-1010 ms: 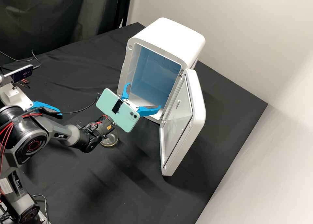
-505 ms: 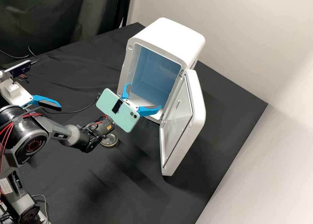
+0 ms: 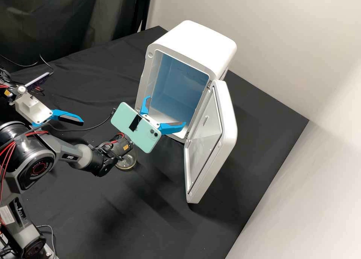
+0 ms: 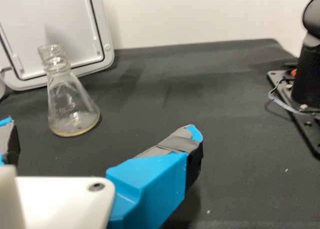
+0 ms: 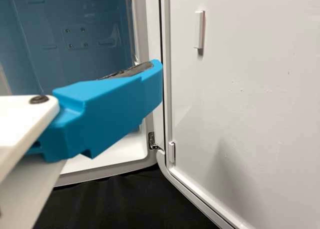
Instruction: Place the flask in the incubator
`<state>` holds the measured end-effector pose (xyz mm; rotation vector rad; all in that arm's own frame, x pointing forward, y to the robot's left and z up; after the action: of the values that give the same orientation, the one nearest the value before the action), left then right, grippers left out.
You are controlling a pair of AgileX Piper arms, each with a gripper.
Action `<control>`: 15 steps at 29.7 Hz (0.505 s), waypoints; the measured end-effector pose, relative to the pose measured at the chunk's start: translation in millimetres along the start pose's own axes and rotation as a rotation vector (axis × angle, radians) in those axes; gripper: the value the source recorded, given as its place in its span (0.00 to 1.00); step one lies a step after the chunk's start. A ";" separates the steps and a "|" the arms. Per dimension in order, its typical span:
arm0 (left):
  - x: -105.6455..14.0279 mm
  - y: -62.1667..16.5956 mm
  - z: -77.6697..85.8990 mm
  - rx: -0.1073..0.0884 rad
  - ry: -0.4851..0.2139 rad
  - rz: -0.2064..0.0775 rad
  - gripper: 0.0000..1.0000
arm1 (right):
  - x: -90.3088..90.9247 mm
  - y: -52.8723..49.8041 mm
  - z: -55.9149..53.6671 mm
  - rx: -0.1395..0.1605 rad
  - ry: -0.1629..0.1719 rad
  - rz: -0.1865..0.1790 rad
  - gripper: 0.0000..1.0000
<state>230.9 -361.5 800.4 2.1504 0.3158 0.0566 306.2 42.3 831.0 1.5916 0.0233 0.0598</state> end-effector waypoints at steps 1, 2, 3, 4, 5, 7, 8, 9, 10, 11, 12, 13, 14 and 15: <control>0.0 -0.5 -0.9 -0.002 -0.001 -0.003 1.00 | 0.0 0.0 0.0 0.000 0.000 0.000 1.00; 0.1 -1.4 -2.5 -0.002 0.002 -0.008 1.00 | 0.0 0.0 0.0 0.000 0.000 0.000 1.00; 0.0 -1.5 -3.3 0.000 0.001 -0.009 1.00 | 0.0 0.0 0.0 0.000 0.000 0.000 1.00; -0.1 -1.6 -4.8 0.000 0.002 -0.011 1.00 | 0.0 0.0 0.0 0.000 0.000 0.000 1.00; -0.4 -1.4 -6.6 -0.004 0.005 -0.010 1.00 | 0.0 0.0 0.0 0.000 0.000 0.000 1.00; -1.8 -2.2 -10.5 -0.008 0.011 -0.016 1.00 | 0.0 0.0 0.0 0.000 0.000 0.000 1.00; -2.6 -2.6 -12.1 -0.009 0.016 -0.018 1.00 | 0.0 0.0 0.0 0.000 0.000 0.000 1.00; -3.5 -2.9 -14.1 -0.011 0.024 -0.019 1.00 | 0.0 0.0 0.0 0.000 0.000 0.000 1.00; -4.7 -4.1 -15.7 -0.014 0.027 -0.025 1.00 | 0.0 0.0 0.0 0.000 0.000 0.000 1.00; -4.9 -4.2 -16.9 -0.013 0.028 -0.027 1.00 | 0.0 0.0 0.0 0.000 0.000 0.000 1.00; -5.2 -5.3 -18.9 -0.016 0.035 -0.031 1.00 | 0.0 0.0 0.0 0.000 0.000 0.000 1.00; -5.4 -6.8 -21.0 -0.019 0.041 -0.037 1.00 | 0.0 0.0 0.0 0.000 0.000 0.000 1.00; -5.7 -8.2 -22.7 -0.022 0.047 -0.043 1.00 | 0.0 0.0 0.0 0.000 0.000 0.000 1.00; -5.7 -9.3 -24.4 -0.024 0.053 -0.048 1.00 | 0.0 0.0 0.0 0.000 0.000 0.000 1.00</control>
<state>219.6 -338.1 807.0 2.1187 0.3956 0.0893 306.2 42.3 831.0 1.5916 0.0233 0.0598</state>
